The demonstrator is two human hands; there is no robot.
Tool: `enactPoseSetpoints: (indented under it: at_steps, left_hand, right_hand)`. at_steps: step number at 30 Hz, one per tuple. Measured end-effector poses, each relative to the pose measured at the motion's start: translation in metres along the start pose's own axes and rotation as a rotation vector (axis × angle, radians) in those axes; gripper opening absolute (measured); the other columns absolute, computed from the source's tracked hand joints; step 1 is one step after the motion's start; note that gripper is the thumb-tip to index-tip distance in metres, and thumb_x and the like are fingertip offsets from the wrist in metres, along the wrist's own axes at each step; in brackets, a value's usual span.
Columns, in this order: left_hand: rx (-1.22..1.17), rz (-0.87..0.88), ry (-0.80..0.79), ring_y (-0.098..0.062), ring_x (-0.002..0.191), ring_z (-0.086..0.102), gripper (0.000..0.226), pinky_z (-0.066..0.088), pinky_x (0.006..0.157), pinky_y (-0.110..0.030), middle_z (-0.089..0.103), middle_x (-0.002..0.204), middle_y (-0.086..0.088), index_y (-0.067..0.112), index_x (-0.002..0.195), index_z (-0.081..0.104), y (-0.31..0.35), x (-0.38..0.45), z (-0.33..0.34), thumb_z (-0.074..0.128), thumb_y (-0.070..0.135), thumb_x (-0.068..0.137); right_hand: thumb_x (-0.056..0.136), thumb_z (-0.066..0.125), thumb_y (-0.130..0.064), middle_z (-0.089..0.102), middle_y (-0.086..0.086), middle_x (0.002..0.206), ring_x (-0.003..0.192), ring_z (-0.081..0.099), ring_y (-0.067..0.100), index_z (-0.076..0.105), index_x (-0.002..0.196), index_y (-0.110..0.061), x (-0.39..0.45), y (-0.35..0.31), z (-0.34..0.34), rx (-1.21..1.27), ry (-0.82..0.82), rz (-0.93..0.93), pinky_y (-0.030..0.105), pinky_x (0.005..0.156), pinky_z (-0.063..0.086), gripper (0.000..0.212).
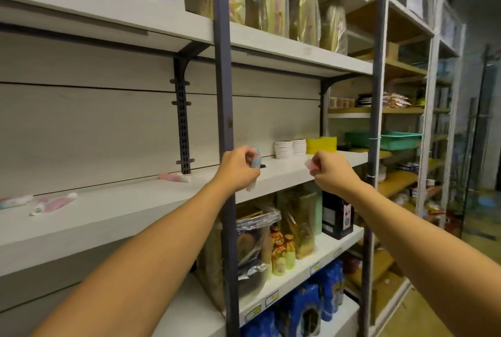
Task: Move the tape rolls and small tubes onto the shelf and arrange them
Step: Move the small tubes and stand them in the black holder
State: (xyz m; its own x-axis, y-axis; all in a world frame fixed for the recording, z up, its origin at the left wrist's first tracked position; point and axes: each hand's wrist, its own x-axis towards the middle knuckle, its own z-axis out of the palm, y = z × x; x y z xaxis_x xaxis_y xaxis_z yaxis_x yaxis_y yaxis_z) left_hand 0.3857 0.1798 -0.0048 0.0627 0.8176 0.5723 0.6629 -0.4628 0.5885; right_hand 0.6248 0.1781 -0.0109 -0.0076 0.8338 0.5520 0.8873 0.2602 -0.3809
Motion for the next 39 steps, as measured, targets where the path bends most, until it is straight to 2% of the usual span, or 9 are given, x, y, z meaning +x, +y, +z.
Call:
enactPoseSetpoints:
  at_steps: [7, 15, 19, 25, 27, 29, 33, 36, 39]
  left_hand:
    - [0.066, 0.001, -0.006, -0.022, 0.101, 0.062, 0.035, 0.057, 0.087, -0.033, 0.064, 0.113, -0.005, 0.019, 0.118, 0.059, 0.019, 0.041, 0.052, 0.074, 0.015, 0.087]
    - [0.086, -0.083, 0.057, -0.019, 0.098, 0.058, 0.035, 0.039, 0.067, -0.019, 0.062, 0.119, -0.005, 0.018, 0.122, 0.057, 0.003, 0.103, 0.101, 0.066, 0.011, 0.089]
    - [0.134, -0.129, 0.077, -0.017, 0.097, 0.053, 0.036, 0.034, 0.060, -0.019, 0.062, 0.122, -0.004, 0.017, 0.124, 0.059, -0.017, 0.143, 0.121, 0.064, 0.011, 0.088]
    - [0.090, -0.198, 0.133, -0.024, 0.093, 0.062, 0.032, 0.046, 0.051, -0.025, 0.061, 0.116, -0.004, 0.020, 0.115, 0.060, -0.045, 0.198, 0.144, 0.061, 0.010, 0.085]
    - [0.116, -0.195, 0.146, -0.025, 0.094, 0.062, 0.030, 0.045, 0.055, -0.025, 0.064, 0.113, -0.005, 0.019, 0.113, 0.061, -0.052, 0.210, 0.150, 0.061, 0.009, 0.085]
    - [0.139, -0.185, 0.156, -0.025, 0.098, 0.062, 0.028, 0.048, 0.068, -0.029, 0.067, 0.111, -0.006, 0.019, 0.111, 0.061, -0.059, 0.220, 0.153, 0.061, 0.010, 0.084]
    - [0.110, -0.179, 0.245, -0.021, 0.096, 0.063, 0.024, 0.052, 0.083, -0.031, 0.066, 0.099, 0.004, 0.020, 0.114, 0.063, -0.071, 0.239, 0.156, 0.062, 0.020, 0.090]
    - [0.071, -0.167, 0.287, -0.017, 0.094, 0.064, 0.027, 0.053, 0.085, -0.031, 0.066, 0.099, 0.005, 0.019, 0.115, 0.062, -0.080, 0.249, 0.156, 0.069, 0.019, 0.089]
    - [0.087, -0.145, 0.325, -0.014, 0.087, 0.063, 0.031, 0.054, 0.082, -0.027, 0.066, 0.103, 0.002, 0.017, 0.116, 0.062, -0.089, 0.256, 0.160, 0.072, 0.015, 0.087]
  right_hand:
    - [0.094, 0.063, -0.013, 0.057, 0.003, 0.102, 0.092, 0.053, 0.017, 0.052, 0.107, -0.017, 0.018, 0.047, 0.000, 0.052, -0.015, 0.014, 0.029, 0.081, 0.044, 0.018]
    - [0.094, 0.064, -0.014, 0.058, 0.004, 0.101, 0.088, 0.053, 0.015, 0.050, 0.103, -0.018, 0.079, 0.098, 0.024, 0.029, -0.017, 0.005, 0.027, 0.077, 0.041, 0.017]
    - [0.093, 0.064, -0.015, 0.057, 0.003, 0.099, 0.085, 0.051, 0.014, 0.050, 0.103, -0.019, 0.126, 0.115, 0.047, 0.016, -0.040, -0.029, 0.027, 0.073, 0.042, 0.018]
    - [0.089, 0.066, -0.011, 0.055, 0.001, 0.093, 0.085, 0.051, 0.020, 0.051, 0.095, -0.017, 0.192, 0.121, 0.074, -0.002, -0.010, -0.156, 0.031, 0.068, 0.040, 0.017]
    - [0.088, 0.066, -0.010, 0.054, 0.000, 0.092, 0.084, 0.049, 0.019, 0.050, 0.095, -0.017, 0.207, 0.122, 0.085, 0.011, -0.002, -0.190, 0.027, 0.063, 0.038, 0.018]
    - [0.087, 0.065, -0.008, 0.056, 0.001, 0.094, 0.083, 0.051, 0.018, 0.051, 0.096, -0.017, 0.220, 0.122, 0.097, 0.021, -0.016, -0.217, 0.024, 0.061, 0.040, 0.019]
    - [0.090, 0.063, -0.011, 0.062, 0.007, 0.102, 0.091, 0.056, 0.024, 0.056, 0.106, -0.010, 0.254, 0.119, 0.111, 0.094, -0.003, -0.232, 0.040, 0.080, 0.053, 0.018]
    - [0.092, 0.060, -0.015, 0.062, 0.009, 0.100, 0.093, 0.056, 0.027, 0.057, 0.105, -0.006, 0.280, 0.120, 0.124, 0.159, -0.005, -0.257, 0.041, 0.080, 0.050, 0.017]
    - [0.091, 0.059, -0.015, 0.060, 0.003, 0.092, 0.088, 0.055, 0.024, 0.057, 0.099, -0.008, 0.304, 0.122, 0.142, 0.236, -0.044, -0.300, 0.032, 0.069, 0.044, 0.011]
